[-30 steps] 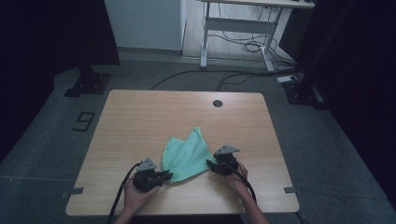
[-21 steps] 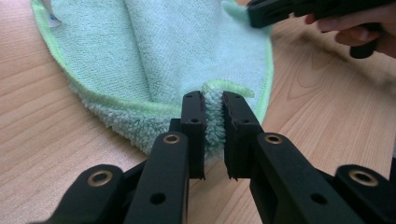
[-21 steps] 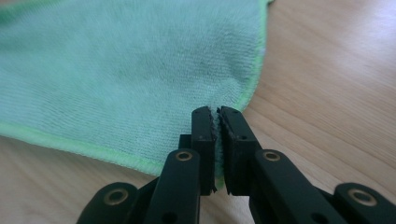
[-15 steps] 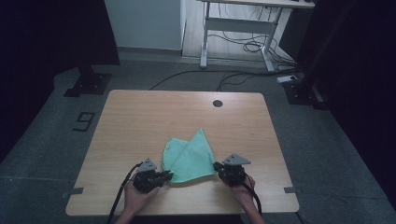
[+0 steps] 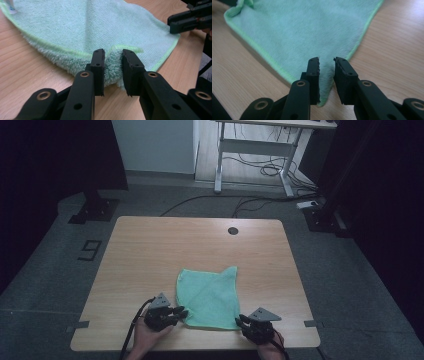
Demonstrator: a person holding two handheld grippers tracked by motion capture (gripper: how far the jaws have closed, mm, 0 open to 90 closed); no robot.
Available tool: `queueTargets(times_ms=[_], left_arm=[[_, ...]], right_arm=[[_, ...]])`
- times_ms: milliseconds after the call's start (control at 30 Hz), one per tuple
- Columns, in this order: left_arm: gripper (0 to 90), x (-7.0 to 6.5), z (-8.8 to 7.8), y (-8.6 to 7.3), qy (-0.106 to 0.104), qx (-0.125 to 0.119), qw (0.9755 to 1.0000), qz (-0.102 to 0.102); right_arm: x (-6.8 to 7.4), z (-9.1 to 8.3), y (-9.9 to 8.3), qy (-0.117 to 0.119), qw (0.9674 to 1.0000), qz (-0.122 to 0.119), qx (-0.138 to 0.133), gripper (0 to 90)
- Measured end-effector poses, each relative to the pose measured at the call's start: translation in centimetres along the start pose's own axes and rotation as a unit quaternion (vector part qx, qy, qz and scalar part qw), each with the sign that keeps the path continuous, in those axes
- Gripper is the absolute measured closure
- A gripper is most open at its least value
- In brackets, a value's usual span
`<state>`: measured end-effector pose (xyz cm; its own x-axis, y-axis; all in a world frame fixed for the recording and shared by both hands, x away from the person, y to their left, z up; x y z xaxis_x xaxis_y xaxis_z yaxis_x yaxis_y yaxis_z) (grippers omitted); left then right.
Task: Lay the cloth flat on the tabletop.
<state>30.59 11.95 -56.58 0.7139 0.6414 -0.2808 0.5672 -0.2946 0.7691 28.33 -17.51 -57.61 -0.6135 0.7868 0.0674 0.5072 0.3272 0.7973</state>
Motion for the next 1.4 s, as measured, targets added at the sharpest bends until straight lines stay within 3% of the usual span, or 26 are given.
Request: queueTargets(times_ms=[100, 200, 333, 667, 933, 1000, 1200, 1400], left_arm=[[70.2, 0.1, -0.4, 0.0, -0.001, -0.004, 1.0000, -0.002], [65.9, 0.0, -0.8, 0.3, 0.001, -0.013, 0.9999, 0.000], [63.1, -0.2, -1.5, 0.9, 0.003, -0.025, 0.9997, 0.007], [61.8, 0.6, -2.8, 1.6, 0.009, -0.042, 0.9991, 0.001], [60.6, 1.9, 0.5, 3.3, 0.028, -0.007, 0.9996, 0.007], [60.9, 2.9, 2.0, 3.7, 0.029, 0.004, 0.9996, -0.005], [61.0, 4.6, 3.8, 3.9, 0.034, 0.015, 0.9991, -0.022], [59.7, 5.1, 4.5, 3.5, 0.035, 0.027, 0.9987, -0.025]], right_arm=[[0.0, -0.3, 0.1, 0.001, 1.0000, -0.002, -0.004, 74.5], [-0.5, -0.3, 0.7, -0.011, 0.9999, -0.002, -0.012, 65.2], [-0.8, -0.1, 1.5, -0.015, 0.9997, -0.004, -0.016, 59.8], [-0.2, 2.5, 3.6, -0.004, 0.9997, -0.026, 0.001, 53.2], [-0.1, 4.5, 4.4, -0.005, 0.9994, -0.031, 0.013, 50.1], [-0.3, 5.4, 4.7, -0.005, 0.9993, -0.031, 0.020, 48.5], [-0.7, 6.1, 4.6, -0.008, 0.9994, -0.025, 0.020, 48.0], [-0.8, 6.9, 4.5, -0.009, 0.9985, -0.044, 0.033, 47.3]])
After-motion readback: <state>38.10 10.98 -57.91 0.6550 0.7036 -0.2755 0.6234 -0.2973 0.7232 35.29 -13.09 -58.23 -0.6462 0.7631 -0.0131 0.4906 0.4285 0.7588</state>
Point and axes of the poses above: each handheld gripper's, and its own axes: z roughly forward along the jaws, y roughly out of its top, x roughly to its left, the point moved 5 cm from there along z, roughly forward along the jaws, and after that the axes turned 1 degree about -z, right-handed, at the moved point
